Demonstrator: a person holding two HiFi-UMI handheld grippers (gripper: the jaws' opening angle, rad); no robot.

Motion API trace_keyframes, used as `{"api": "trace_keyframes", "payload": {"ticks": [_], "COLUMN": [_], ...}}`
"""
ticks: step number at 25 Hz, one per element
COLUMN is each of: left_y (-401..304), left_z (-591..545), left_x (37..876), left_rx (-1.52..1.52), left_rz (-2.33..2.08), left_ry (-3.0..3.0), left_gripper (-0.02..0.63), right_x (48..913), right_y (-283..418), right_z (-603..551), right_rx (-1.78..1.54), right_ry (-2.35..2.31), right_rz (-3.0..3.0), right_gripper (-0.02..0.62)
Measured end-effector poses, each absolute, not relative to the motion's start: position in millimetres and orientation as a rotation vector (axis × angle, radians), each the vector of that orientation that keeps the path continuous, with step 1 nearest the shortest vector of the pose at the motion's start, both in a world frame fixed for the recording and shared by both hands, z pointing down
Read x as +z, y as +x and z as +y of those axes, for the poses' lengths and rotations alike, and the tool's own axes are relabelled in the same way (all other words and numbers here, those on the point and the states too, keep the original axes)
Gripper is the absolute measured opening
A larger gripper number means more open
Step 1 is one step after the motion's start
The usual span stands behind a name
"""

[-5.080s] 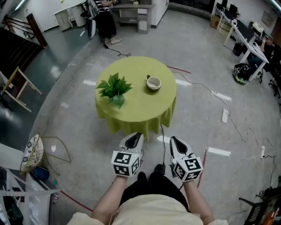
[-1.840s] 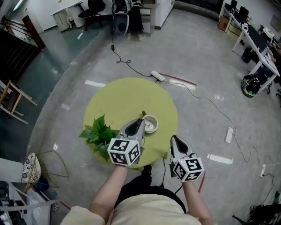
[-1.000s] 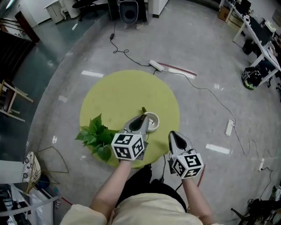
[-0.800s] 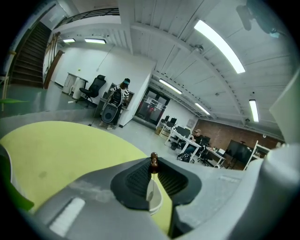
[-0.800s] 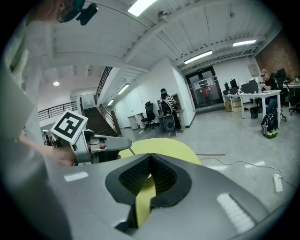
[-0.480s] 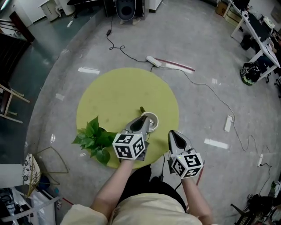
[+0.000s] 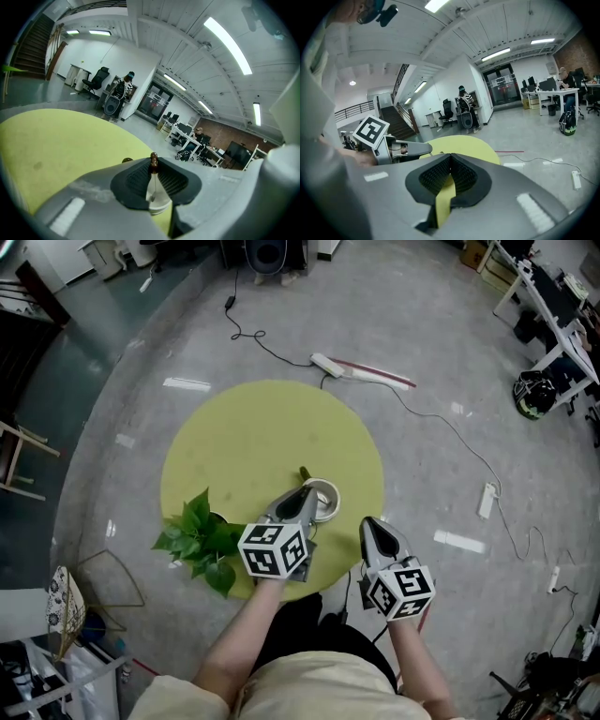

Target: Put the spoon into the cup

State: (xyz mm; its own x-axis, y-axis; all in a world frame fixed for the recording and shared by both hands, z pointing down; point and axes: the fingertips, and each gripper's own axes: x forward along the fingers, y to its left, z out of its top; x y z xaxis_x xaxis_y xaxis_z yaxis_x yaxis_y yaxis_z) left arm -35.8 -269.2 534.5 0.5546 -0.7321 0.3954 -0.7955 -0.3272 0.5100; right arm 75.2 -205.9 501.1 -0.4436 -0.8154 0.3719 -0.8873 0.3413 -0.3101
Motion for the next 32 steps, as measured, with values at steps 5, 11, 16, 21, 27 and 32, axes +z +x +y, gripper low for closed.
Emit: {"api": "trace_keyframes", "payload": {"ticks": [5, 11, 16, 21, 27, 32], "left_y": [-42.0, -51.9, -54.3, -54.0, -56.8, -60.2], "left_z": [-272.3, -276.6, -277.7, -280.3, -281.6, -282.6], "left_x": [537.6, 545.8, 549.5, 550.9, 556.9, 558.3], "left_rx": [0.135, 0.183, 0.22, 0.231, 0.254, 0.257], "left_rz": [-1.237, -1.267, -1.269, -1.272, -1.272, -1.289], "left_ry": [2.122, 2.113, 2.102, 2.098, 2.094, 2.082], "left_gripper": [0.049, 0.054, 0.089, 0.107, 0.129, 0.155], "right_x": [503.9, 508.6, 508.8, 509.3, 513.2, 512.9], "right_y": [71.0, 69.3, 71.5, 73.6, 74.8, 78.5], "right_z": [-208.4, -208.5, -208.1, -209.4, -209.4, -210.1], "right_rx": [0.723, 0.736, 0.738, 0.747, 0.758, 0.765], "right_ry": [1.554, 1.552, 1.55, 1.556, 1.562, 1.574], "right_rz": [-2.449, -2.444, -2.439, -2.437, -2.433, -2.429], "right_gripper": [0.0, 0.0, 0.0, 0.0, 0.0, 0.0]}}
